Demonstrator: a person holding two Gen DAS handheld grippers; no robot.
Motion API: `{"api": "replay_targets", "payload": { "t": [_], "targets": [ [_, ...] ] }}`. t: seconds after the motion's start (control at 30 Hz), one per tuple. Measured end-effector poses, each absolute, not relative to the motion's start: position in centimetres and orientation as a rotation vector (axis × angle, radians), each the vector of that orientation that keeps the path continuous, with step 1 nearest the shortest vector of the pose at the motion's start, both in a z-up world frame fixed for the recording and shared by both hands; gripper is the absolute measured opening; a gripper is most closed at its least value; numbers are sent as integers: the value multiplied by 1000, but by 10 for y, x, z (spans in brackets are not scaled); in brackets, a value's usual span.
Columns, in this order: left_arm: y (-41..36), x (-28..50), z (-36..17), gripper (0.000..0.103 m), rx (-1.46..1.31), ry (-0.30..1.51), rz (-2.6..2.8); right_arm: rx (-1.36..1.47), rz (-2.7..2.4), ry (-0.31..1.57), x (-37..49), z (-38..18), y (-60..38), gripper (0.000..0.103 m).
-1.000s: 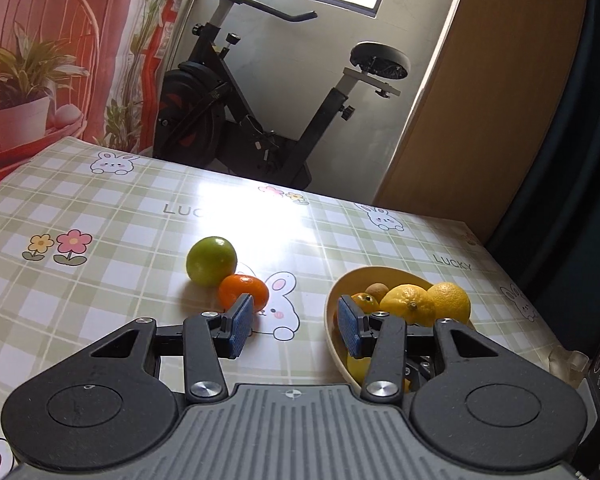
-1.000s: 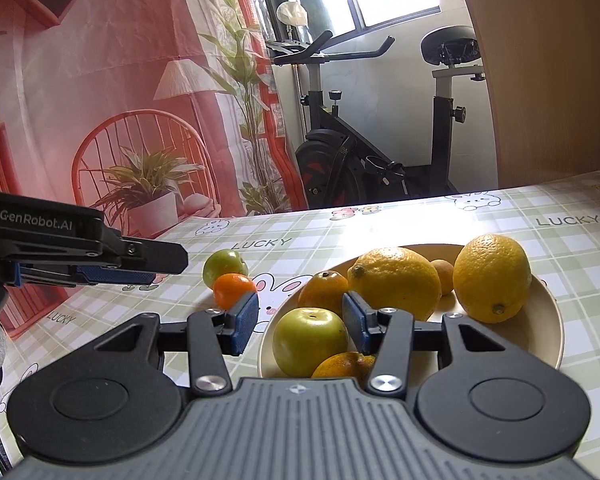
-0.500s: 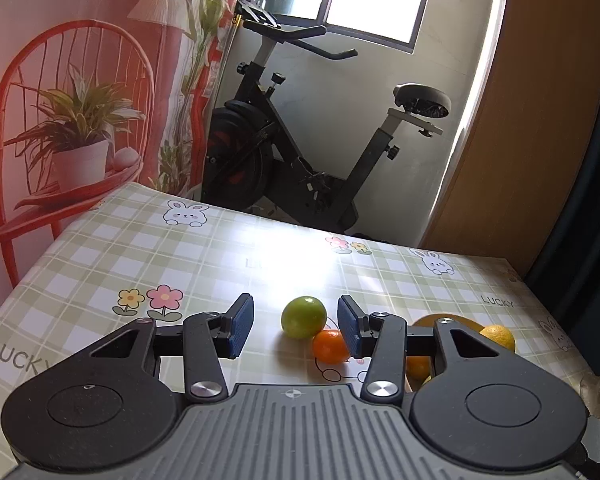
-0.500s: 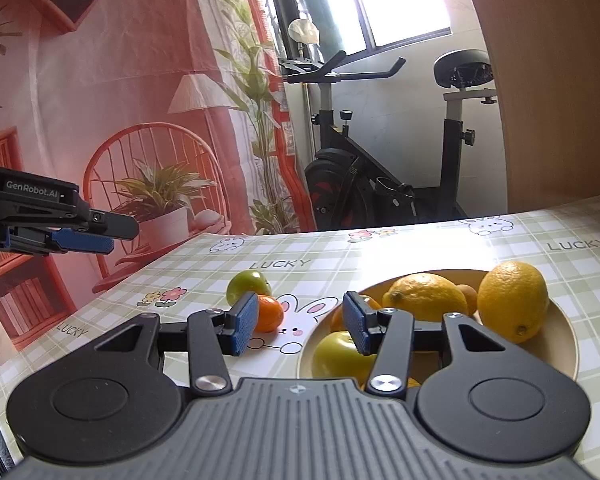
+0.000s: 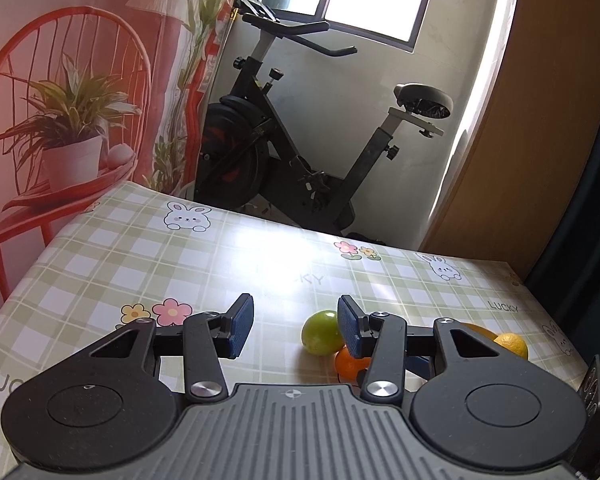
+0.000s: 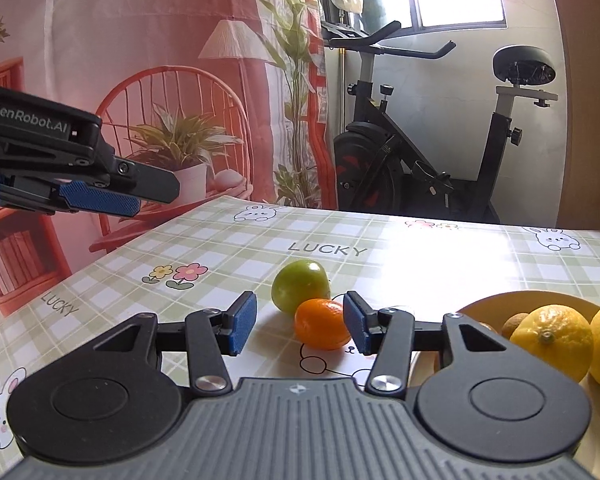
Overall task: Organize fruits
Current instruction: 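Move both grippers toward the small orange tangerine, then close both grippers together around the tangerine and lift it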
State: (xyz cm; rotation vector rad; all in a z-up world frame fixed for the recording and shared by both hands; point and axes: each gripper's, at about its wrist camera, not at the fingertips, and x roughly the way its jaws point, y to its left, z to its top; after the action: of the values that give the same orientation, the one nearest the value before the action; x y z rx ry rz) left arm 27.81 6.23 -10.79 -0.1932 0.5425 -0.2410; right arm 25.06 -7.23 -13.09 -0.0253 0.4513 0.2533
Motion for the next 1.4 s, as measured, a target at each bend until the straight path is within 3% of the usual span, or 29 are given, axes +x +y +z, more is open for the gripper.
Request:
{"api": "replay_targets", "payload": {
  "t": [0.17,0.57,0.93,1.4],
  "targets": [
    [62,292,-117,49,-198,561,-261,-1,173,489,274,-137,-67,61],
    [49,315,-140,49,-209,630,-323,14,164,637,299,-150,-67,61],
    [46,334,-161,49,-234,732,-393,-10,271,652,295,-151,-61,48],
    [39,340,-184,48,-233,792,-387,-52,338,672,296,-153,-52,45]
  ]
}}
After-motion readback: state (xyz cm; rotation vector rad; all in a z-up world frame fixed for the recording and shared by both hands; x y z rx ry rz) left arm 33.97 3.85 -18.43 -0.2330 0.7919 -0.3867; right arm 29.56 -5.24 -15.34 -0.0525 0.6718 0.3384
